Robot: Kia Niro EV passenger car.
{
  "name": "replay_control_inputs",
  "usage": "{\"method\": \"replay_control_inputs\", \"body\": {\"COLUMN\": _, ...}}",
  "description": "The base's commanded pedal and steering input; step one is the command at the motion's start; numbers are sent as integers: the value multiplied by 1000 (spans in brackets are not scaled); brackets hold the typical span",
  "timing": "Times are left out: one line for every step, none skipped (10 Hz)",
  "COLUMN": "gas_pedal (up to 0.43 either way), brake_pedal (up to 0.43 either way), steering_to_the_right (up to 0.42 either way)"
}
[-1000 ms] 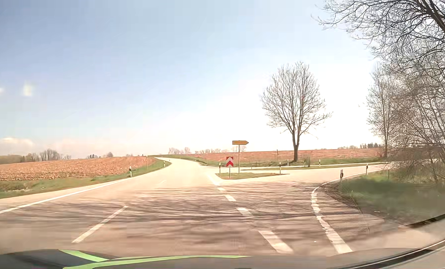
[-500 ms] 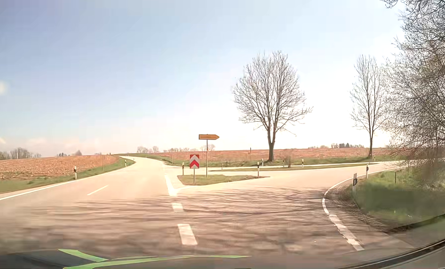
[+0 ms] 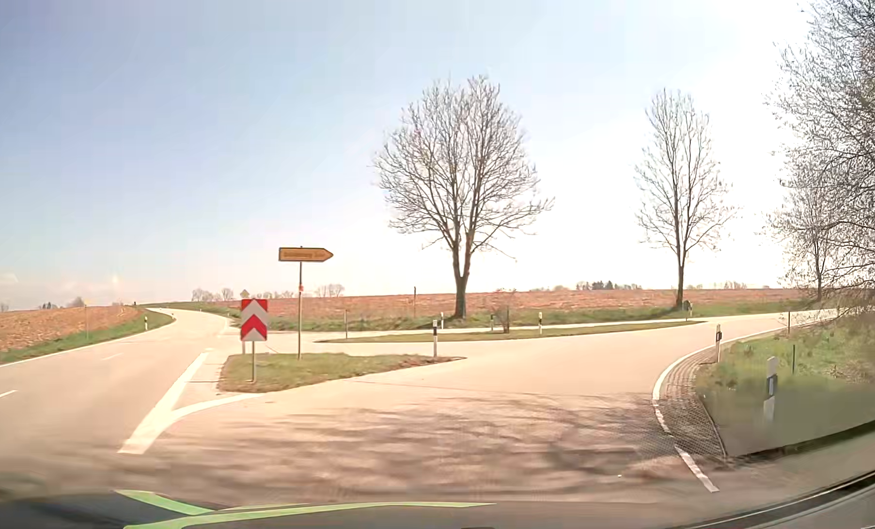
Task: Follow the waypoints while adhering to traffic rules and regulations
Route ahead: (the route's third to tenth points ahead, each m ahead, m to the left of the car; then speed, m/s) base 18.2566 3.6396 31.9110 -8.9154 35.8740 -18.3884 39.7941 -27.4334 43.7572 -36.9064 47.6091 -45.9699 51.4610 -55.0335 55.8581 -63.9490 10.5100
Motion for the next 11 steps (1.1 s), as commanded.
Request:
{"method": "replay_control_inputs", "body": {"gas_pedal": 0, "brake_pedal": 0, "steering_to_the_right": 141}}
{"method": "replay_control_inputs", "body": {"gas_pedal": 39, "brake_pedal": 0, "steering_to_the_right": 142}}
{"method": "replay_control_inputs", "body": {"gas_pedal": 79, "brake_pedal": 0, "steering_to_the_right": 144}}
{"method": "replay_control_inputs", "body": {"gas_pedal": 79, "brake_pedal": 0, "steering_to_the_right": 146}}
{"method": "replay_control_inputs", "body": {"gas_pedal": 79, "brake_pedal": 0, "steering_to_the_right": 148}}
{"method": "replay_control_inputs", "body": {"gas_pedal": 98, "brake_pedal": 0, "steering_to_the_right": 148}}
{"method": "replay_control_inputs", "body": {"gas_pedal": 98, "brake_pedal": 0, "steering_to_the_right": 150}}
{"method": "replay_control_inputs", "body": {"gas_pedal": 98, "brake_pedal": 0, "steering_to_the_right": 153}}
{"method": "replay_control_inputs", "body": {"gas_pedal": 110, "brake_pedal": 0, "steering_to_the_right": 153}}
{"method": "replay_control_inputs", "body": {"gas_pedal": 209, "brake_pedal": 0, "steering_to_the_right": 153}}
{"method": "replay_control_inputs", "body": {"gas_pedal": 228, "brake_pedal": 0, "steering_to_the_right": 155}}
